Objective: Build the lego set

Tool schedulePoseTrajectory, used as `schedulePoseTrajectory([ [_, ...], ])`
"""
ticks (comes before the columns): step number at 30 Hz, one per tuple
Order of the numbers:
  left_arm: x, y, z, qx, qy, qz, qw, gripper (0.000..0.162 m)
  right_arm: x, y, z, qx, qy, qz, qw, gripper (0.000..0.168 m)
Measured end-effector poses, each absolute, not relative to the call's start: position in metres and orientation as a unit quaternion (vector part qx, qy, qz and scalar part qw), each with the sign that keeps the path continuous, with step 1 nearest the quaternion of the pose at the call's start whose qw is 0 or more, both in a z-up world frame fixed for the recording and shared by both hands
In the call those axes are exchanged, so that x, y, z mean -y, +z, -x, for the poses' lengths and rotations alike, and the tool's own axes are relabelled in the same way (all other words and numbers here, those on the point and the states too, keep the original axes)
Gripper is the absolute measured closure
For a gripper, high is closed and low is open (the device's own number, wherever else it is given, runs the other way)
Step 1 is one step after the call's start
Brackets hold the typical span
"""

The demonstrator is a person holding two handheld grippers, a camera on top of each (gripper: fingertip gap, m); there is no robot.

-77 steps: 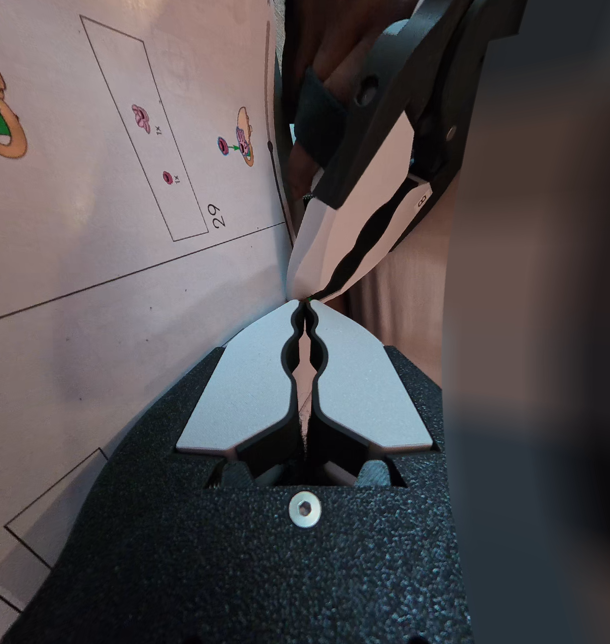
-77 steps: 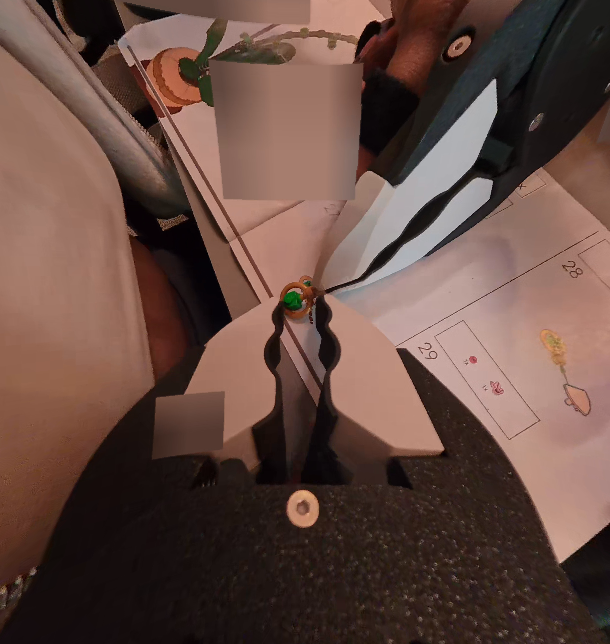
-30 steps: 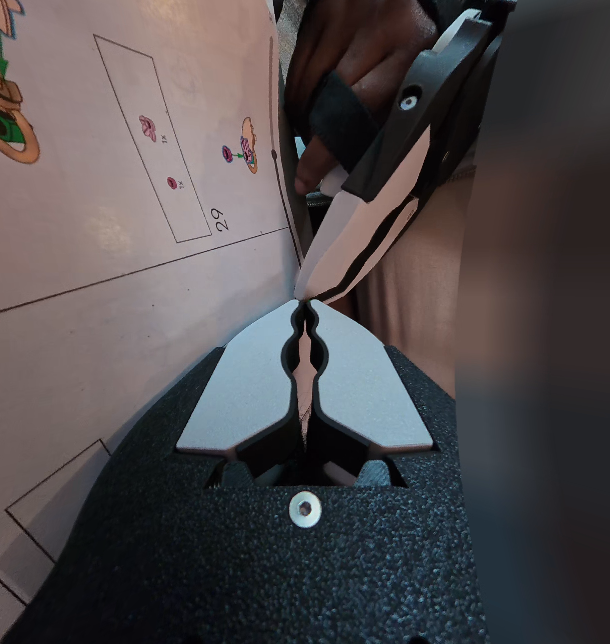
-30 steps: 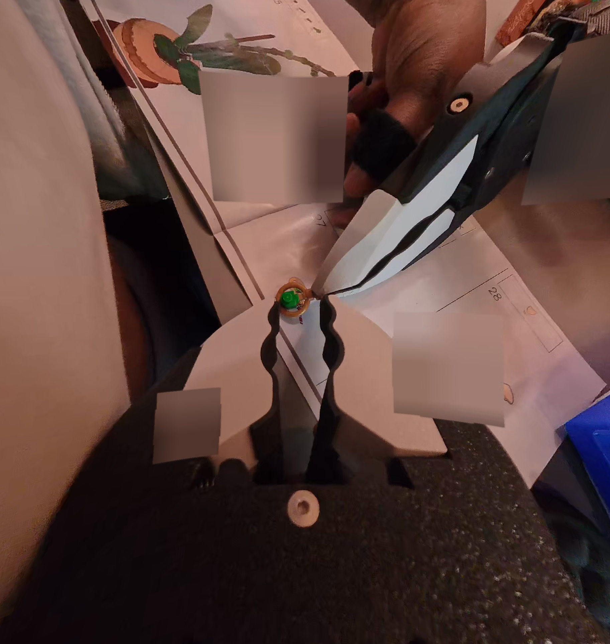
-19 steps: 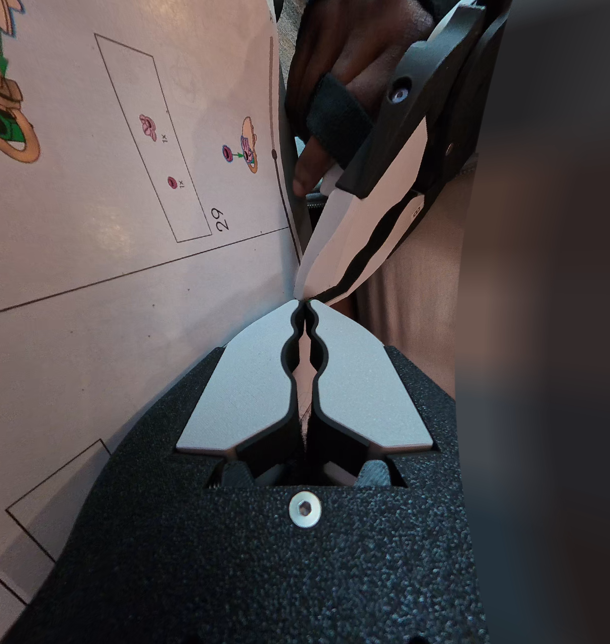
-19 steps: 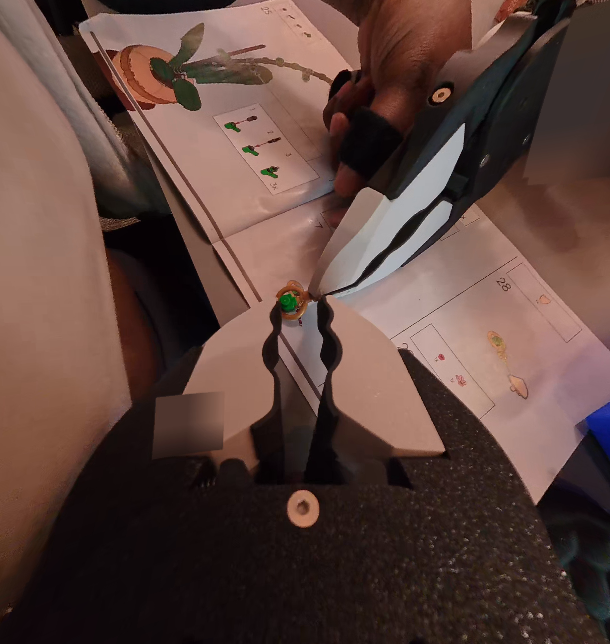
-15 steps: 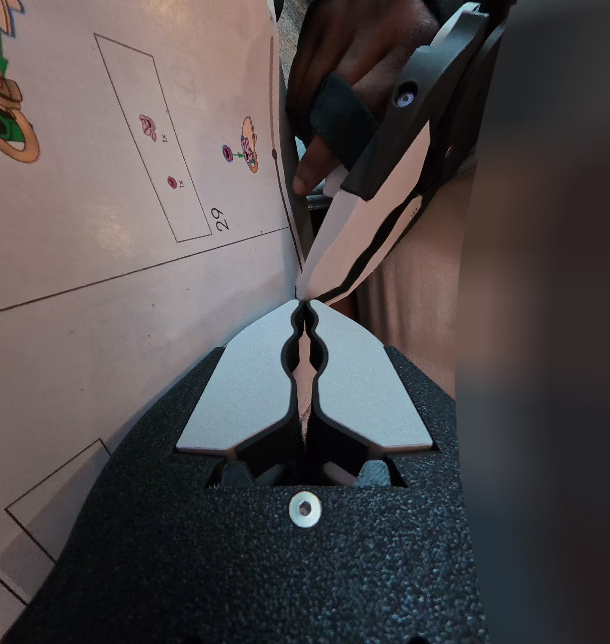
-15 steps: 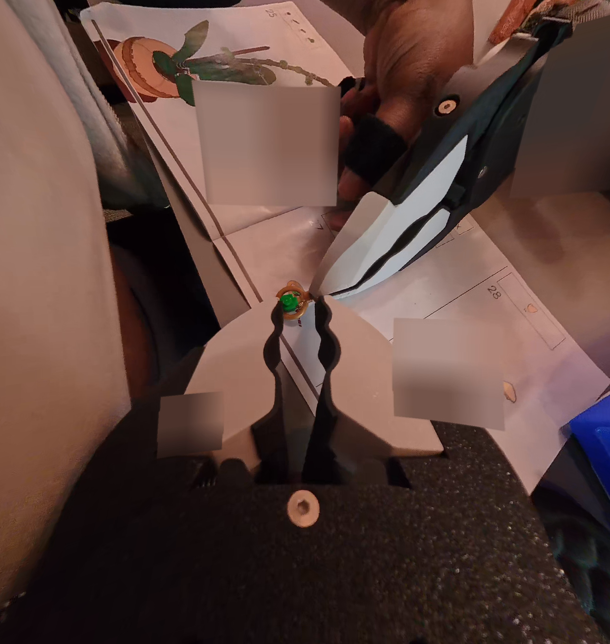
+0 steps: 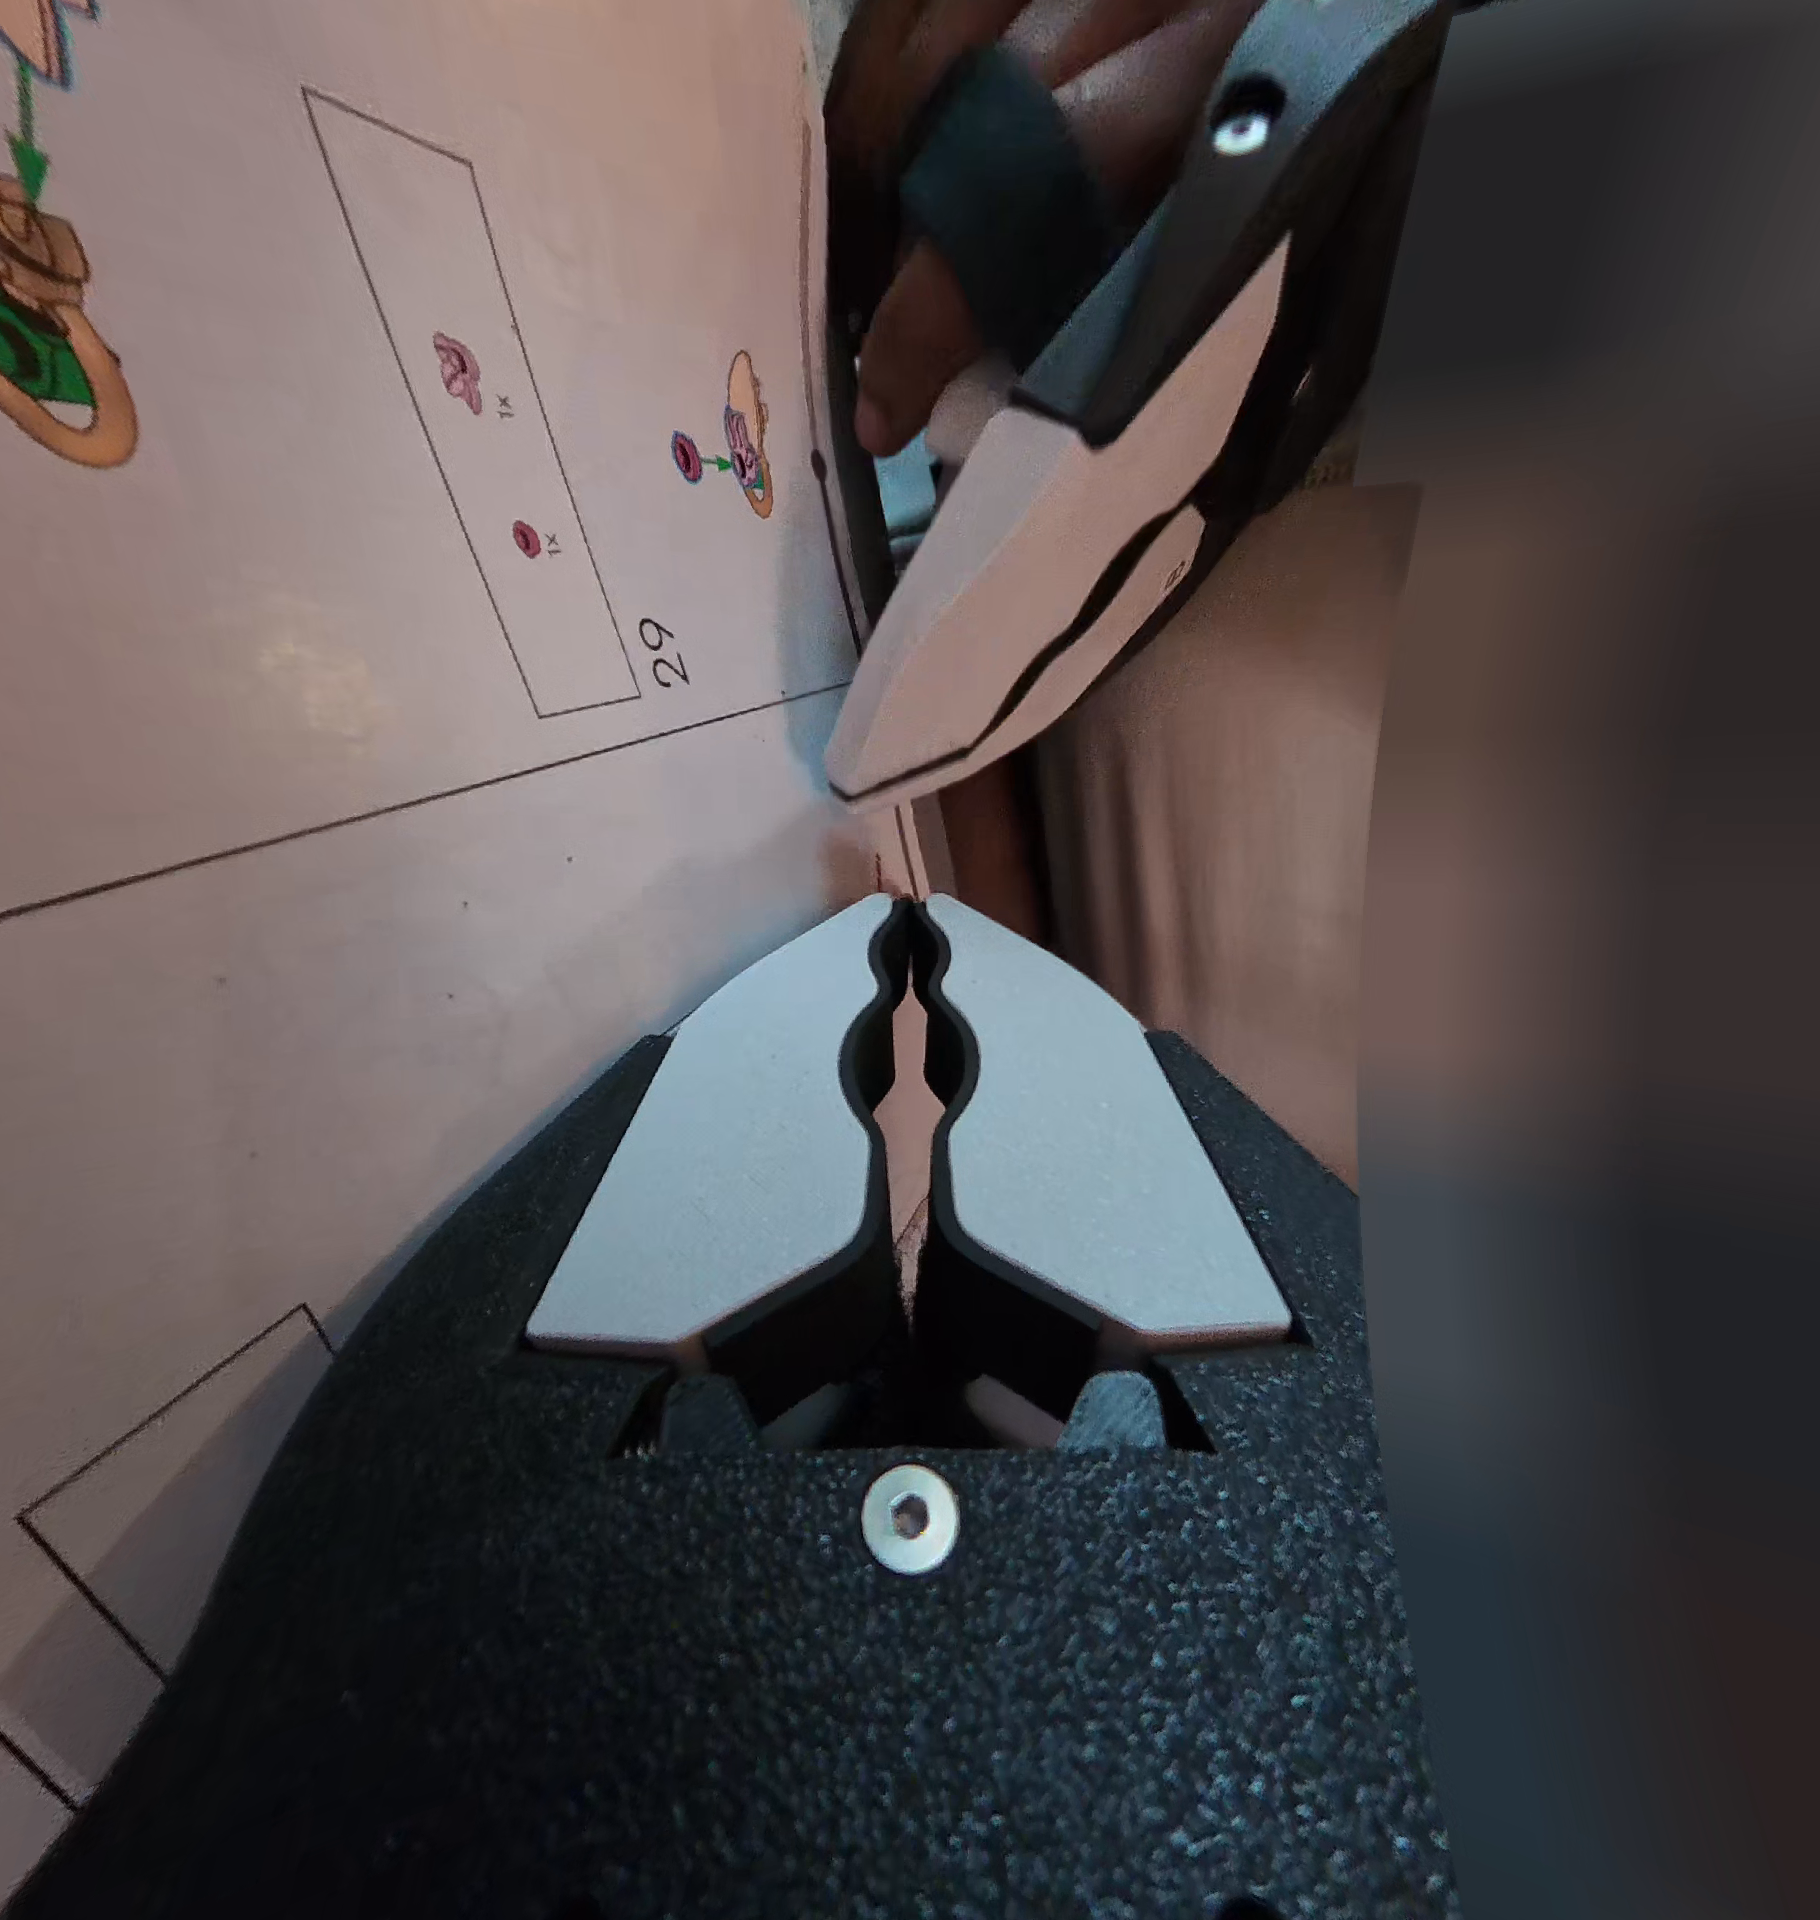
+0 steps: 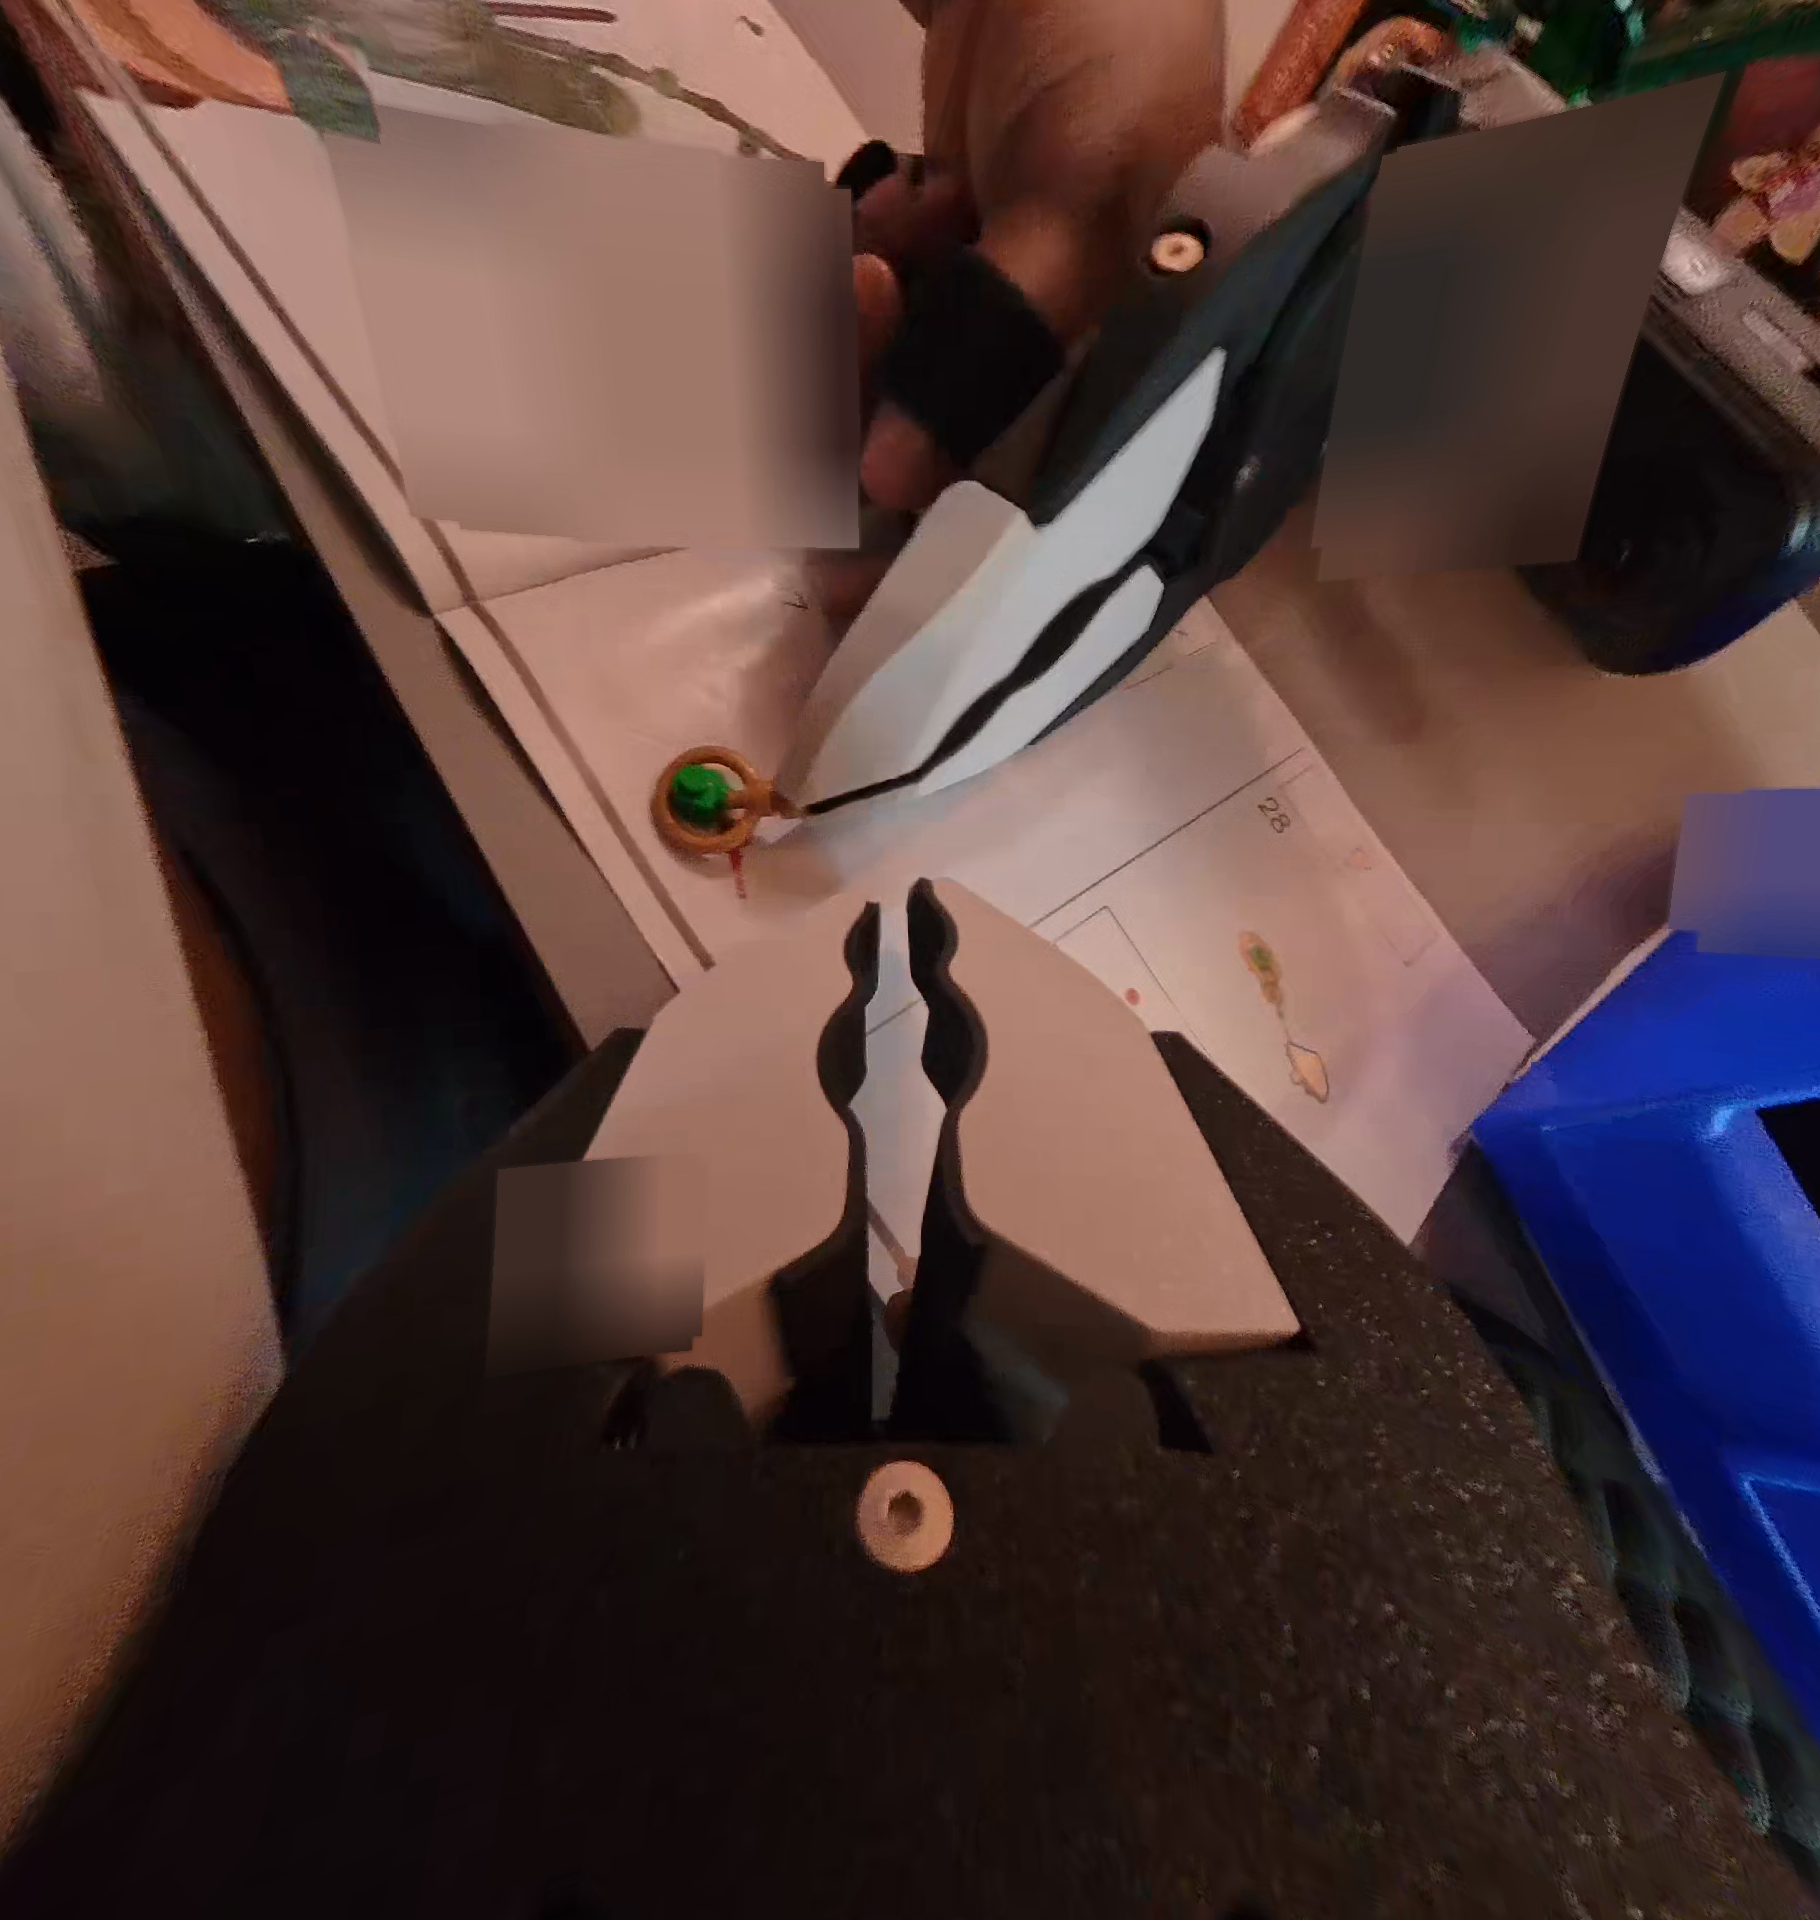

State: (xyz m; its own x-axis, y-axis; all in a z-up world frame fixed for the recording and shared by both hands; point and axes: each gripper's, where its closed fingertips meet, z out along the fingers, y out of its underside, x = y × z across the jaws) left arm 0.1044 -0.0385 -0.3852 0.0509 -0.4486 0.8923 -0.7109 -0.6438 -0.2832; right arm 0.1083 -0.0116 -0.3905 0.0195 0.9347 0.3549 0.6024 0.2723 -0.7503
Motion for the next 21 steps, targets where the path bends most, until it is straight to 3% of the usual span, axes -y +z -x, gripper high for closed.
schedulePoseTrajectory([
  [3, 0.038, -0.385, -0.105, 0.4, 0.56, -0.715, 0.121, 0.162, 0.014, -0.384, -0.107, 0.663, 0.223, 0.566, 0.436, 0.158],
  [10, 0.038, -0.384, -0.105, 0.397, 0.563, -0.715, 0.123, 0.162, 0.032, -0.391, -0.1, 0.641, 0.278, 0.614, 0.368, 0.126],
  [21, 0.038, -0.384, -0.105, 0.392, 0.565, -0.716, 0.121, 0.162, 0.037, -0.394, -0.095, 0.628, 0.289, 0.621, 0.368, 0.137],
])
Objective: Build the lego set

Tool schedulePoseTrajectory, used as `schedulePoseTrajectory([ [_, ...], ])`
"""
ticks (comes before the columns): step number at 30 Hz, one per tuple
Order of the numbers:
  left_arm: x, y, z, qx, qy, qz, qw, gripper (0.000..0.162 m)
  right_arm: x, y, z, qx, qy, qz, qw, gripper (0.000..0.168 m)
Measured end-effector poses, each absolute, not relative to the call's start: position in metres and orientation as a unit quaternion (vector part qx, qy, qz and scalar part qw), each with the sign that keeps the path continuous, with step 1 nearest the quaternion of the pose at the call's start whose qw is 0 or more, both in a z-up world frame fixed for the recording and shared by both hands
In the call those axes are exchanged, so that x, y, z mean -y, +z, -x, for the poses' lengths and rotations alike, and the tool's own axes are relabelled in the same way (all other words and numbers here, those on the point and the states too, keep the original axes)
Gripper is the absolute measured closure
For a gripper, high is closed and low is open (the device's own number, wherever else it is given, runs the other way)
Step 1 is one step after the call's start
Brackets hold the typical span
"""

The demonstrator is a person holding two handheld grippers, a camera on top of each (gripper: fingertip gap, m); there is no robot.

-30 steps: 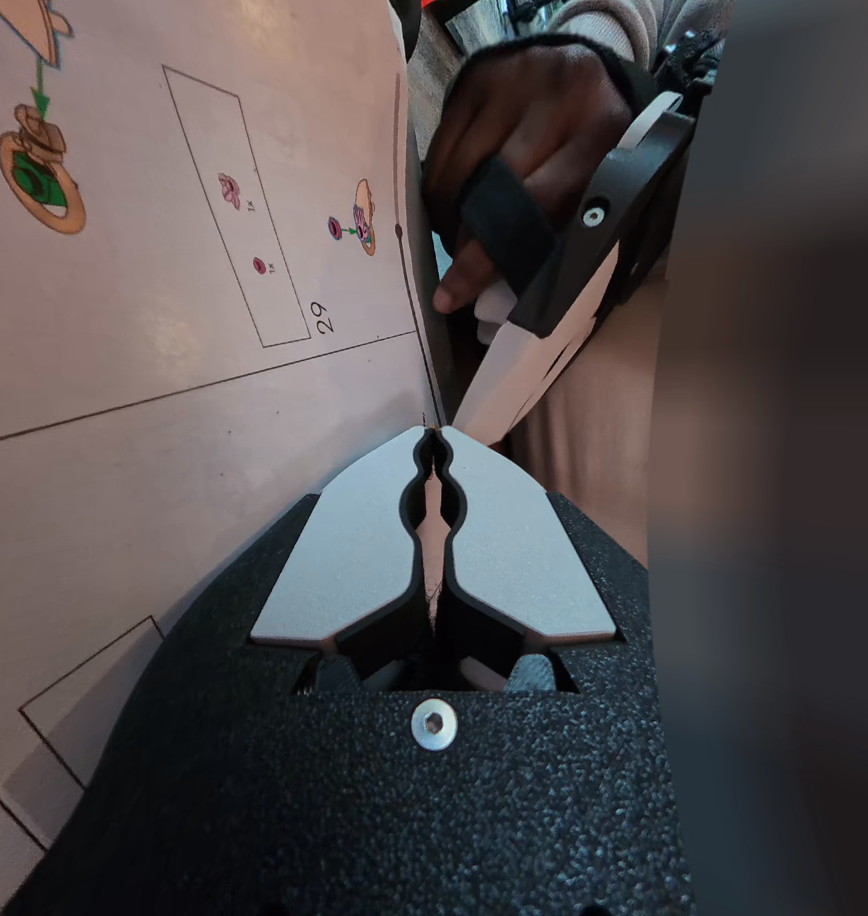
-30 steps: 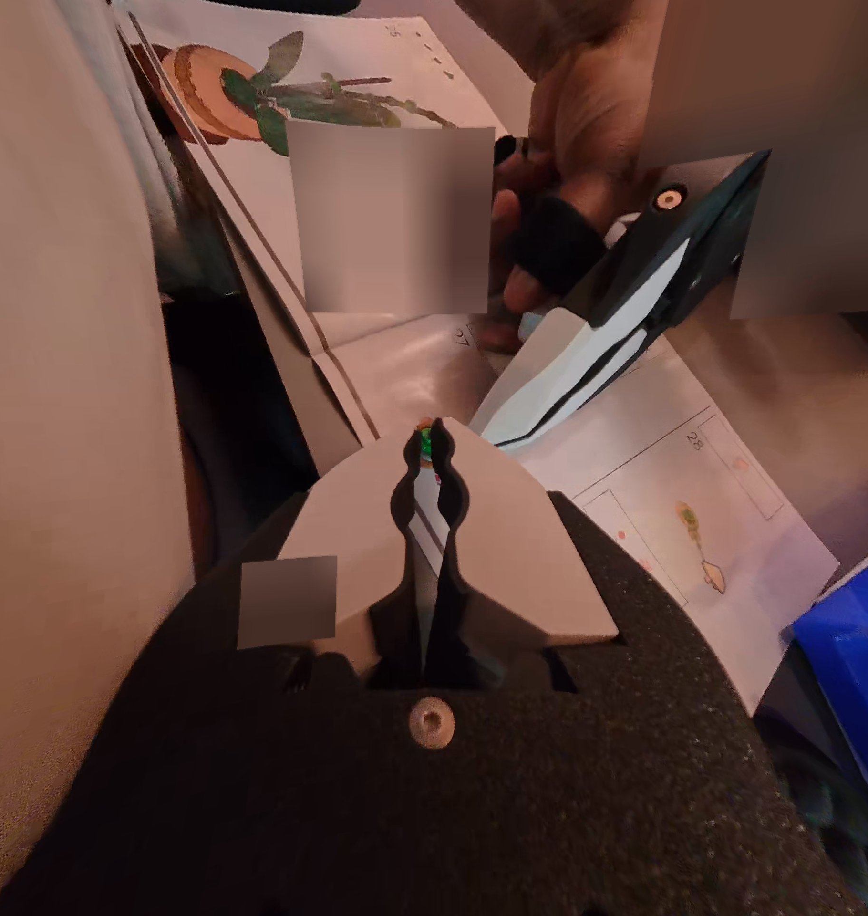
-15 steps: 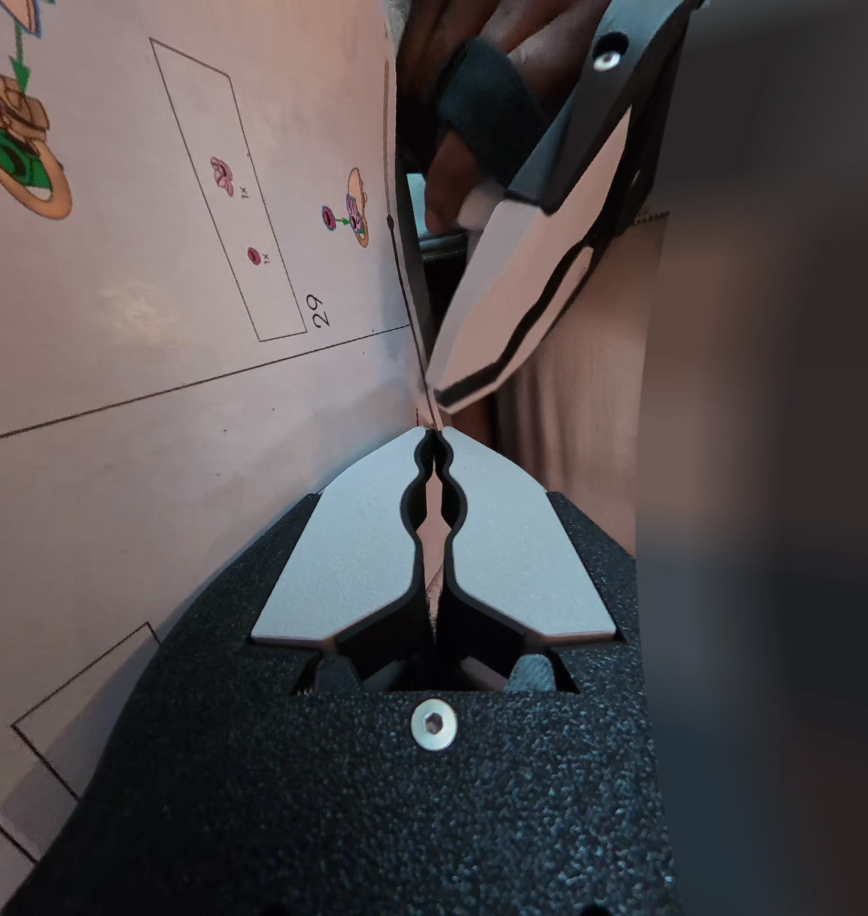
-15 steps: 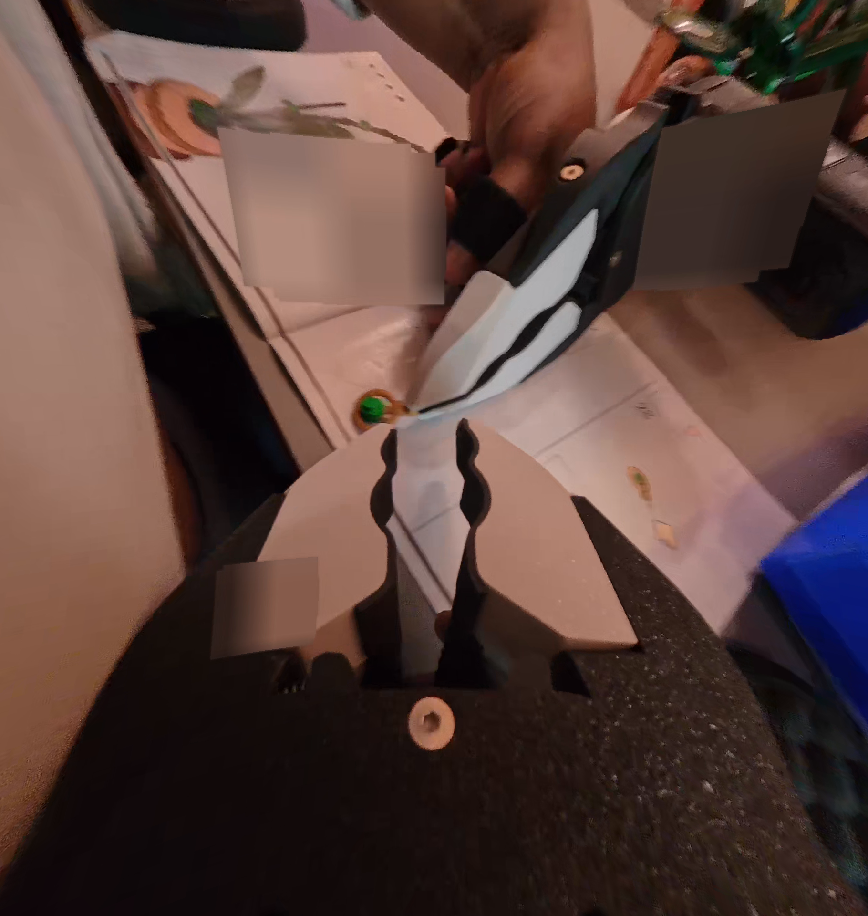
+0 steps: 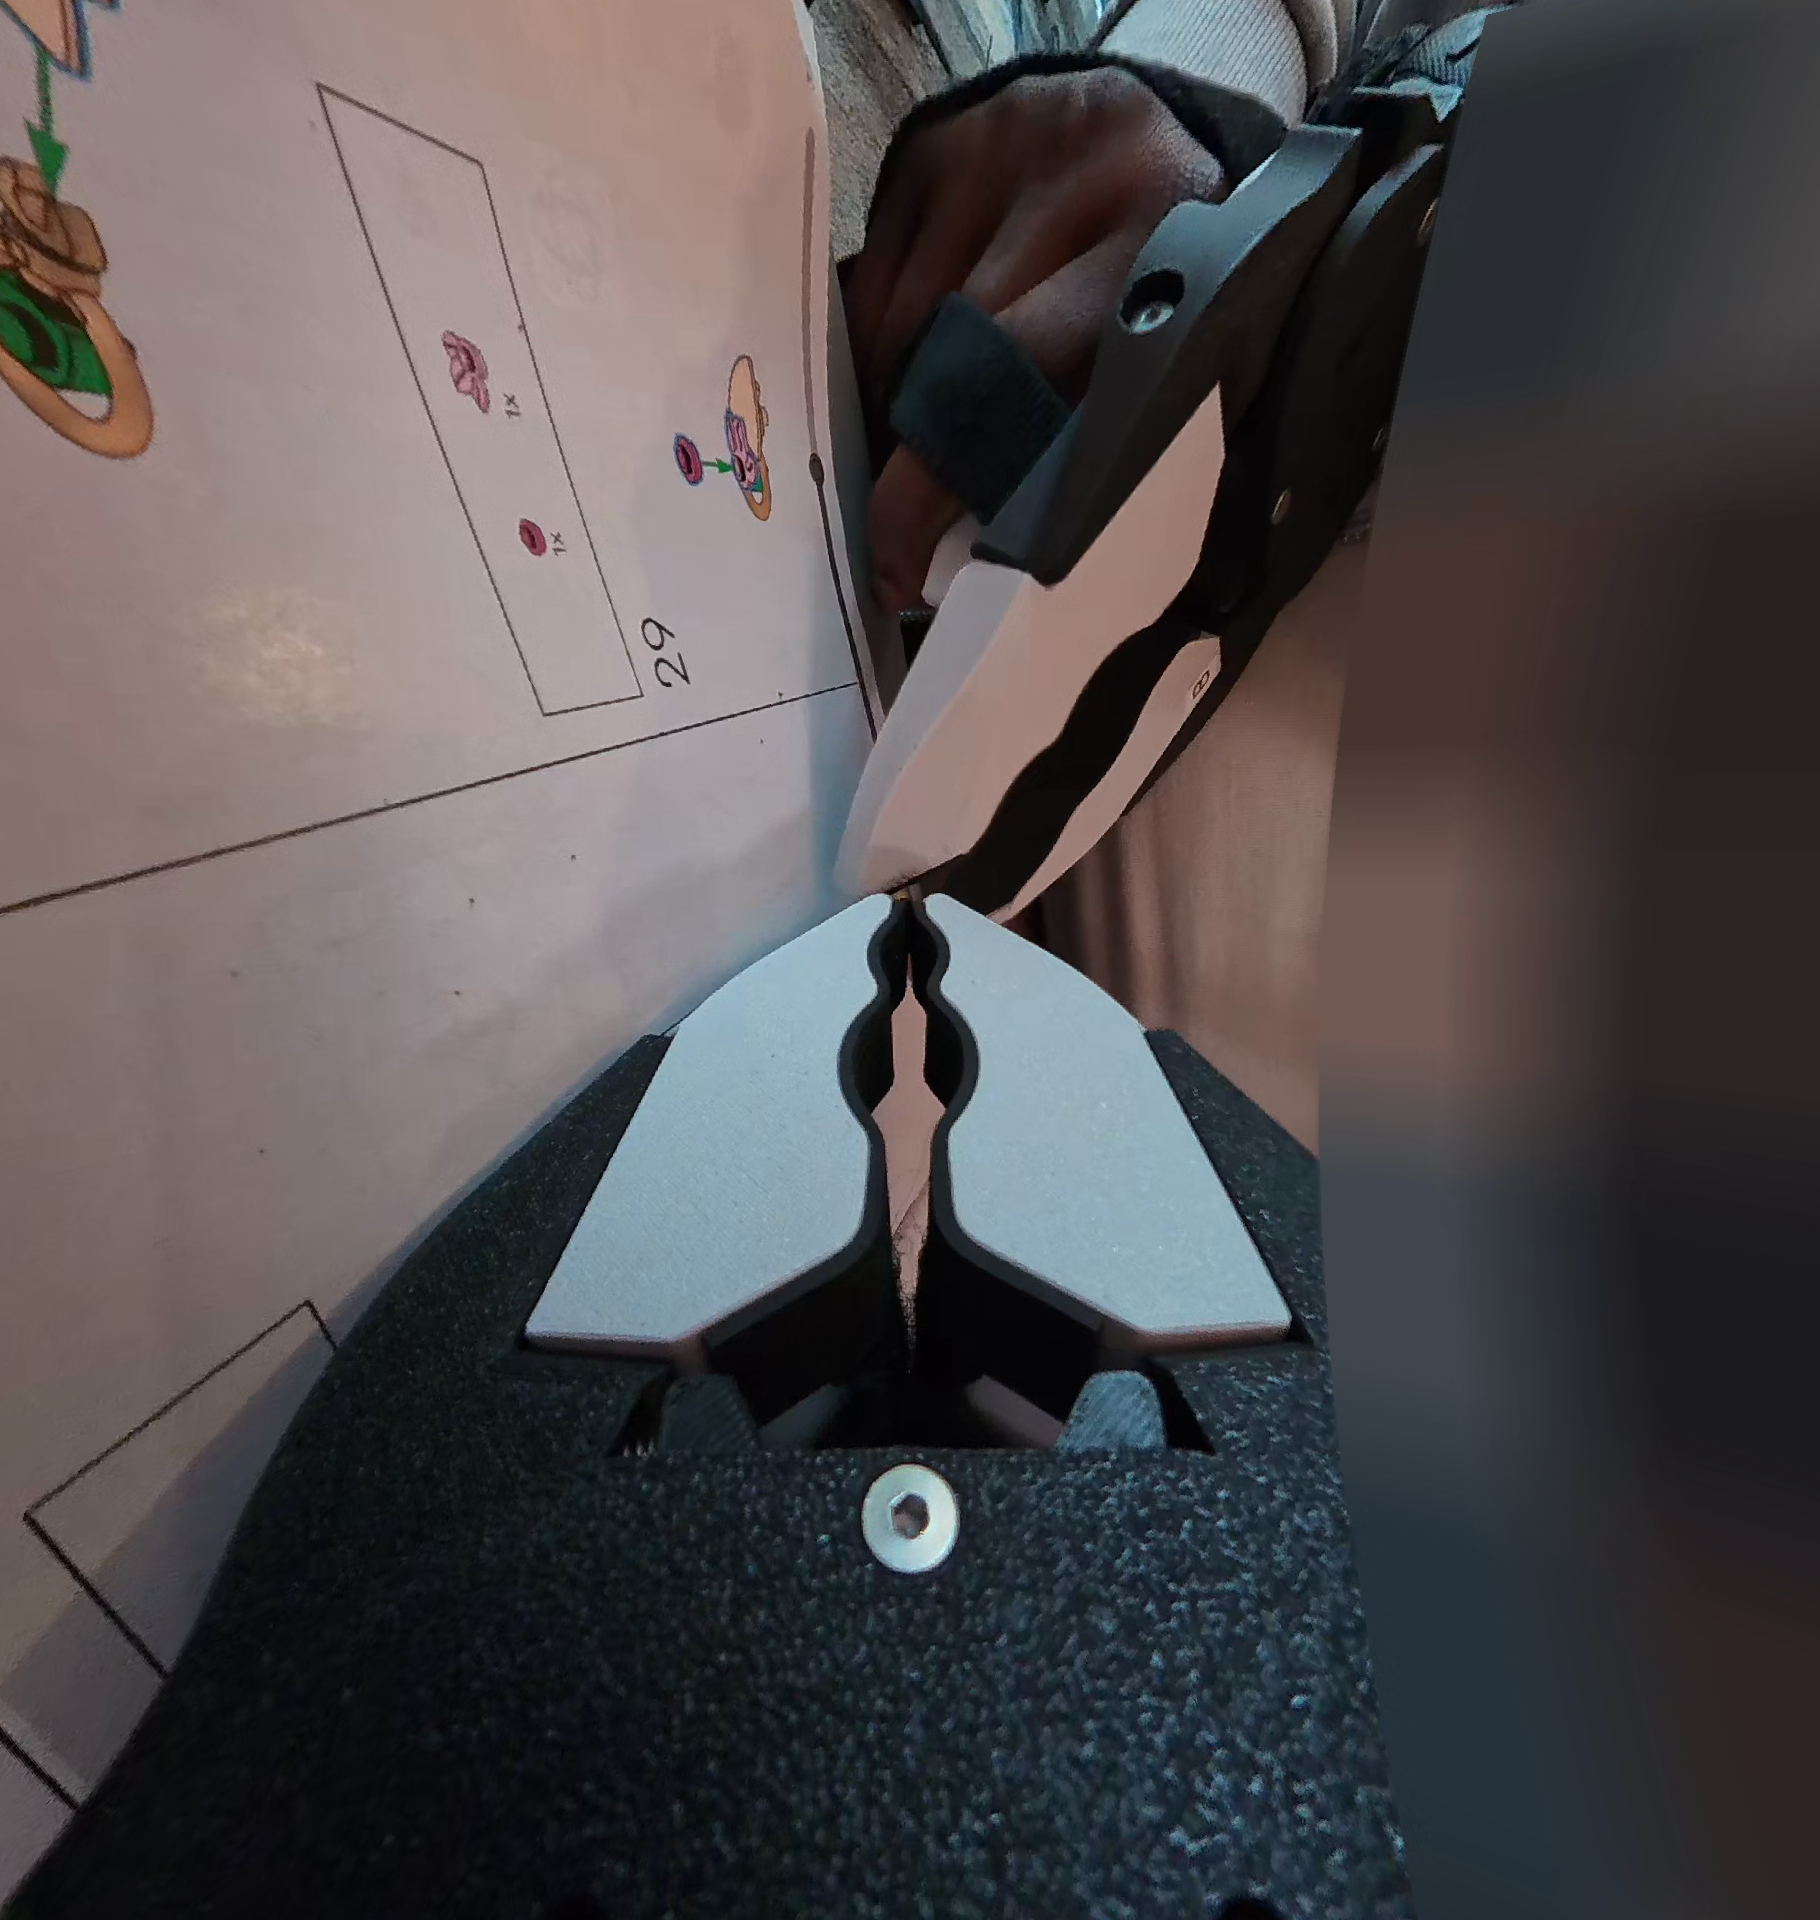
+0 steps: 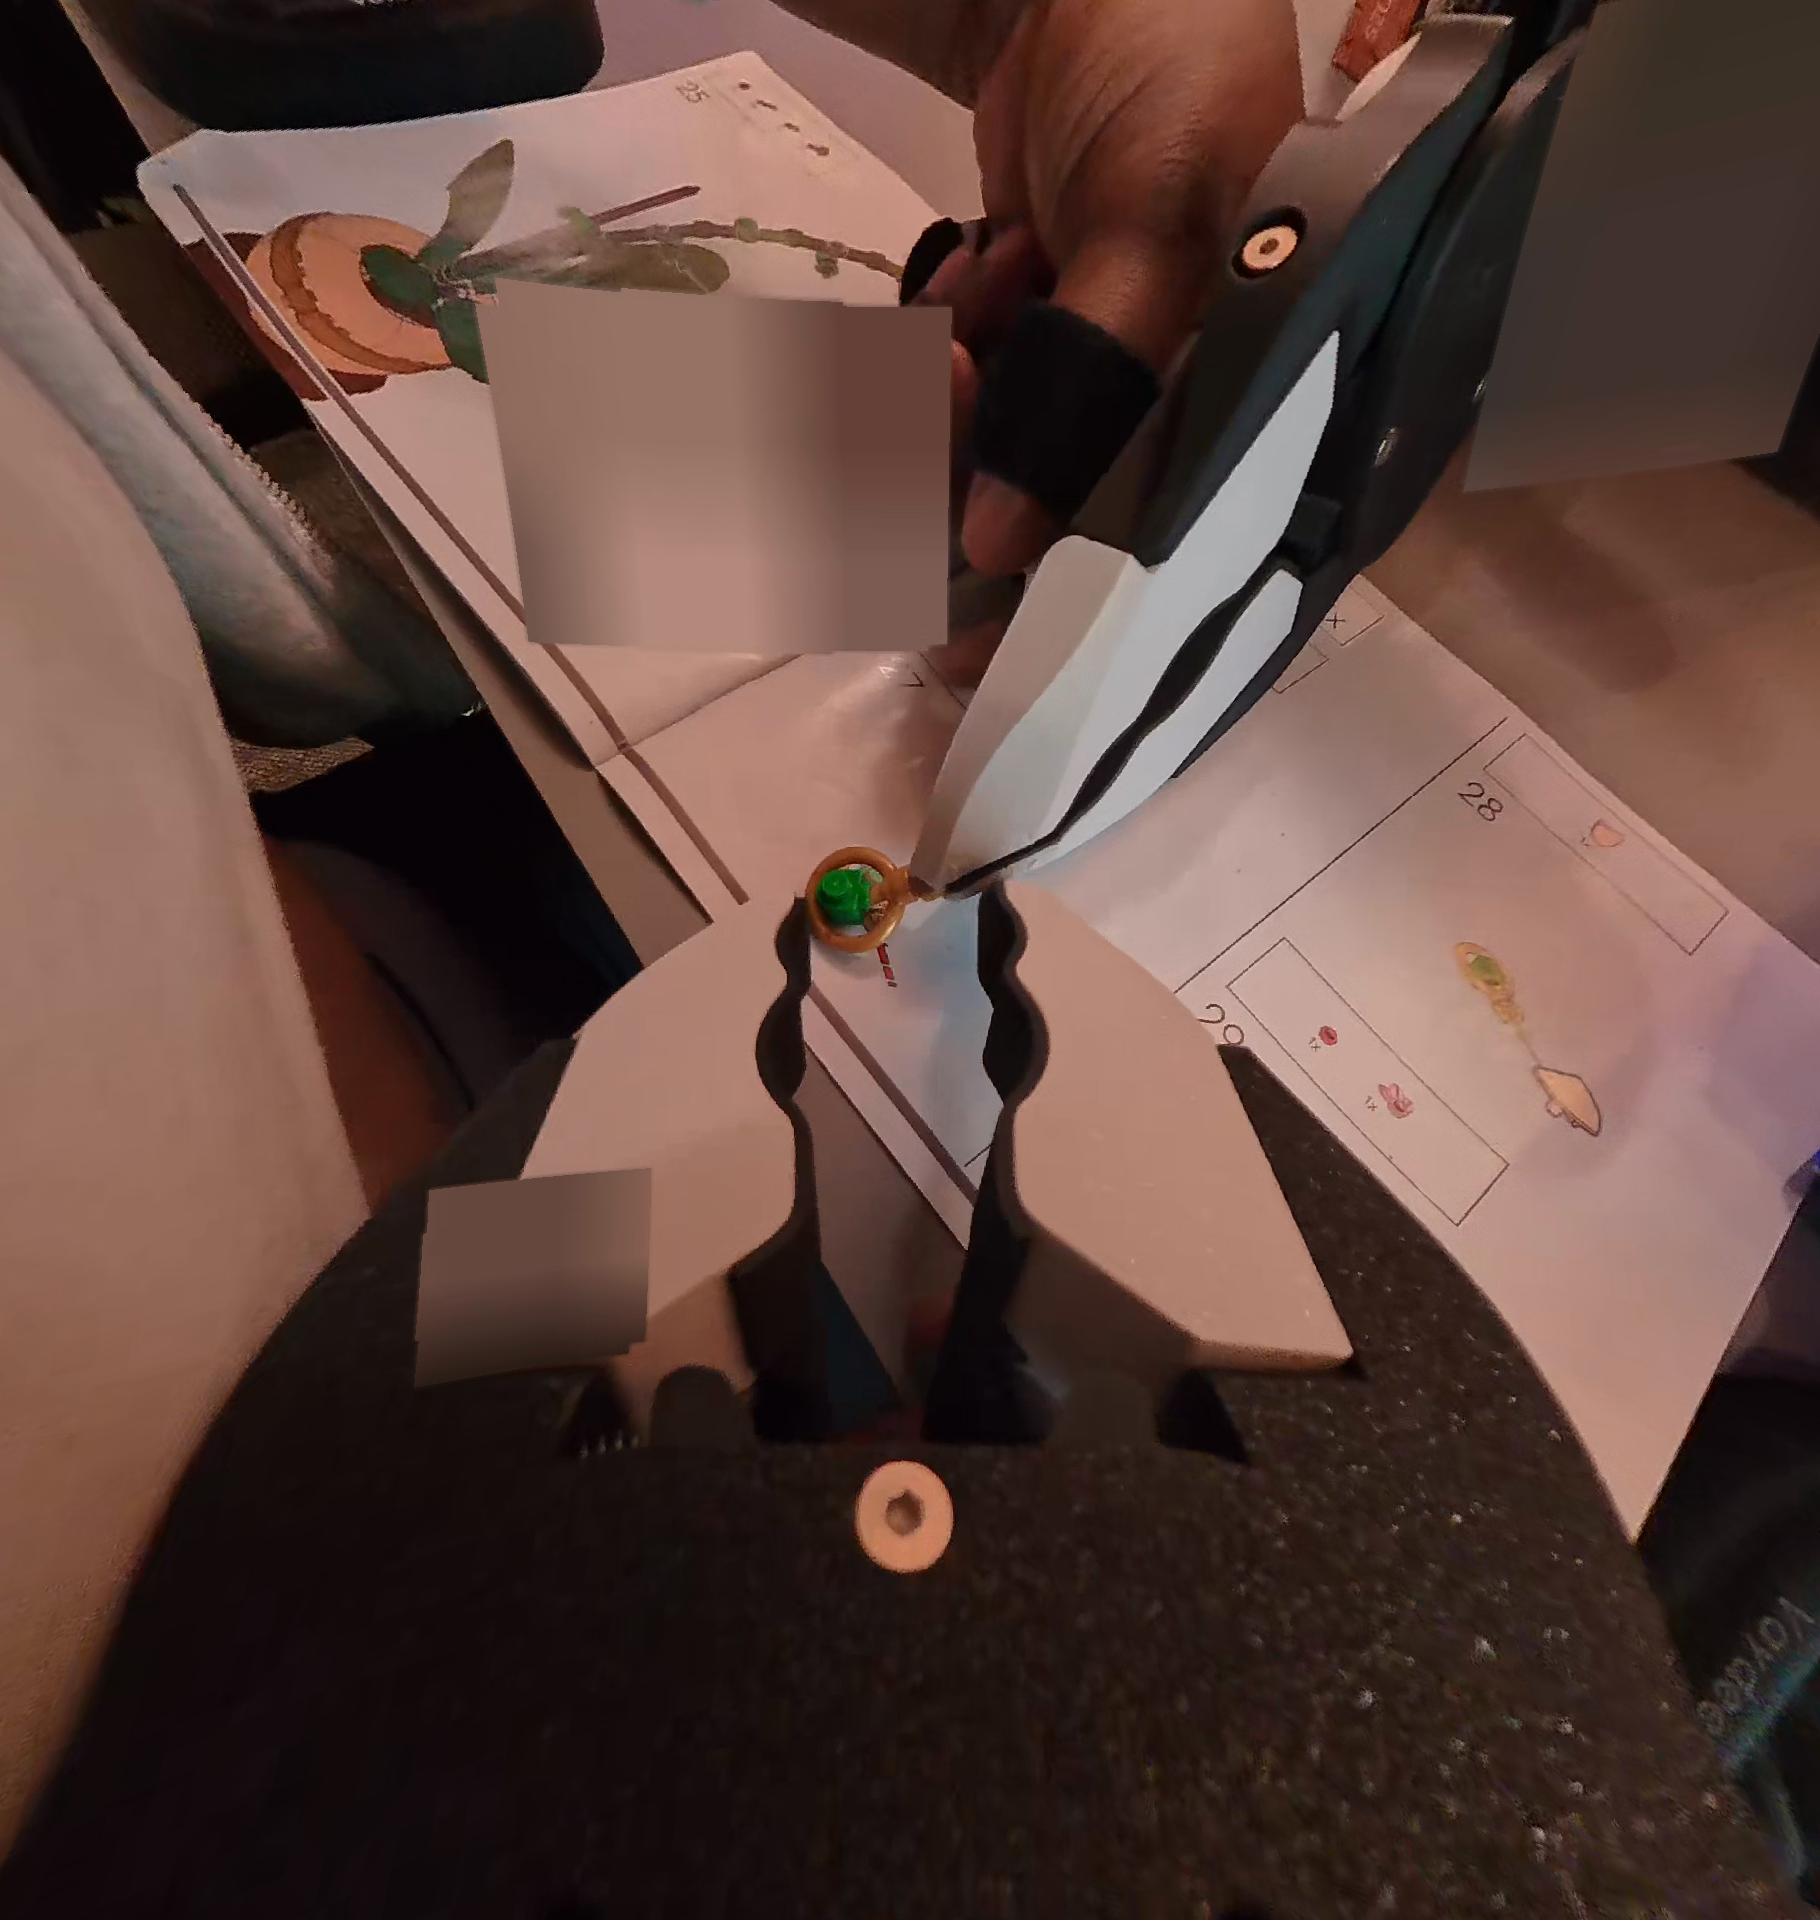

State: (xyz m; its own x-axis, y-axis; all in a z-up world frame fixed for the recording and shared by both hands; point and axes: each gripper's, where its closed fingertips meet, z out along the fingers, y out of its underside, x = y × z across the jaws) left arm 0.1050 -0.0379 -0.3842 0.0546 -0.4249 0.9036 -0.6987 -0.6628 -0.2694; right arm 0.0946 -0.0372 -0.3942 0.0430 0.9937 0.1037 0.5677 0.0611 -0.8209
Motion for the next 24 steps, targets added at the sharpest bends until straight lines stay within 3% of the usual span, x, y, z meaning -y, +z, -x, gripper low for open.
schedulePoseTrajectory([
  [16, 0.0383, -0.3847, -0.1048, 0.393, 0.564, -0.716, 0.121, 0.162, 0.04, -0.3937, -0.0973, 0.614, 0.334, 0.637, 0.325, 0.138],
  [23, 0.0383, -0.3847, -0.105, 0.393, 0.564, -0.716, 0.121, 0.162, 0.0394, -0.3928, -0.0977, 0.617, 0.329, 0.636, 0.328, 0.147],
  [24, 0.0382, -0.3847, -0.1049, 0.393, 0.564, -0.716, 0.121, 0.162, 0.037, -0.3901, -0.0984, 0.616, 0.326, 0.632, 0.34, 0.158],
])
